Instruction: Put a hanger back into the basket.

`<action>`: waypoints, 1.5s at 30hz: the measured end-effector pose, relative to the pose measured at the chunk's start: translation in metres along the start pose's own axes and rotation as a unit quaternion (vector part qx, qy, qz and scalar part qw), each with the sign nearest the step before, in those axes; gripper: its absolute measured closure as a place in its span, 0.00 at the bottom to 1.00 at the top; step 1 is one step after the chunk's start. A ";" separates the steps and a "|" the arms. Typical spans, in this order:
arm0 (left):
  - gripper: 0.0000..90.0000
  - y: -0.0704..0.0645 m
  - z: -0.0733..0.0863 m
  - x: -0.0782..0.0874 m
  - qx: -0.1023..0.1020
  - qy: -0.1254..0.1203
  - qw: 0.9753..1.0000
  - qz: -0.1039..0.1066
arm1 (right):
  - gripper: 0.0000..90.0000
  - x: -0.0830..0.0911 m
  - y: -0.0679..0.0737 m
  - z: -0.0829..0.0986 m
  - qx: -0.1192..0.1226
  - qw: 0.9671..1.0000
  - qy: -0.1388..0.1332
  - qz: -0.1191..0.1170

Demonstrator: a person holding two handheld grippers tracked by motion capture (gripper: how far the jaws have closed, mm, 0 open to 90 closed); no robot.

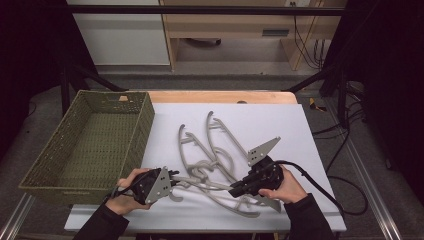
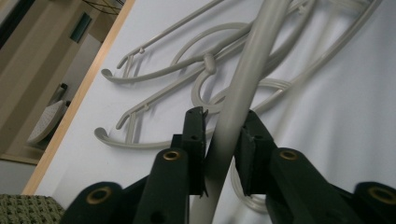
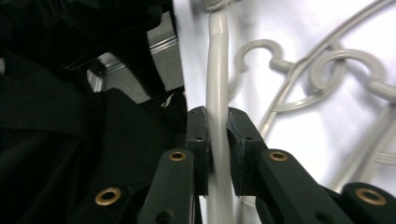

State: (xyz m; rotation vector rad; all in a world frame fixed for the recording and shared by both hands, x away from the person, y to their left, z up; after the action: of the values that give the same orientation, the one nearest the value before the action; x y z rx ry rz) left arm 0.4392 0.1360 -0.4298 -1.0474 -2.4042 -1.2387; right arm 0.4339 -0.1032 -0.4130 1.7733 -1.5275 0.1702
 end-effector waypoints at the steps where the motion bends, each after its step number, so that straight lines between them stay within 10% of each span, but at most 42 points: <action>1: 0.86 0.000 0.000 0.001 0.000 0.002 1.000 0.001 | 0.88 0.000 -0.002 0.000 0.005 1.000 0.001 0.009; 9: 0.90 -0.003 -0.002 0.002 0.015 0.014 1.000 0.014 | 0.84 0.011 -0.008 -0.005 0.009 0.998 -0.046 0.049; 17: 0.91 0.000 -0.004 0.005 0.055 0.019 0.998 0.011 | 0.66 0.024 -0.017 -0.006 0.014 0.989 -0.094 0.117; 22: 0.91 0.006 -0.004 0.007 0.089 0.027 0.996 -0.004 | 0.54 0.040 -0.020 -0.007 0.021 0.974 -0.148 0.170; 28: 0.91 0.017 -0.002 0.009 0.136 0.040 0.989 -0.036 | 0.35 0.063 -0.020 -0.003 0.037 0.945 -0.216 0.242; 34: 0.91 0.029 0.000 0.013 0.186 0.042 0.980 -0.060 | 0.17 0.080 -0.019 0.007 0.025 0.923 -0.250 0.292; 37: 0.91 0.035 0.000 0.017 0.202 0.044 0.976 -0.074 | 0.13 0.085 -0.021 0.013 0.013 0.915 -0.261 0.306; 45: 0.91 0.054 0.002 0.031 0.234 0.041 0.967 -0.097 | 0.08 0.088 -0.028 0.029 -0.011 0.907 -0.260 0.330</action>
State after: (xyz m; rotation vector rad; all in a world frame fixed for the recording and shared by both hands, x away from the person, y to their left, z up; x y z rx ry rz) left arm 0.4548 0.1731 -0.3823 -0.6202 -2.5938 -0.6843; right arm 0.4719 -0.1907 -0.3975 1.2627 -2.4744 0.0007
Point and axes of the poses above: each handheld gripper's, and its own axes: x roughly backward along the jaws, z roughly out of its underside, y roughly to its left, the point moved 7 cm from there along -x, roughly forward along the jaws, and after that the axes turned 12 degrees about -z, right-handed, at the moved point
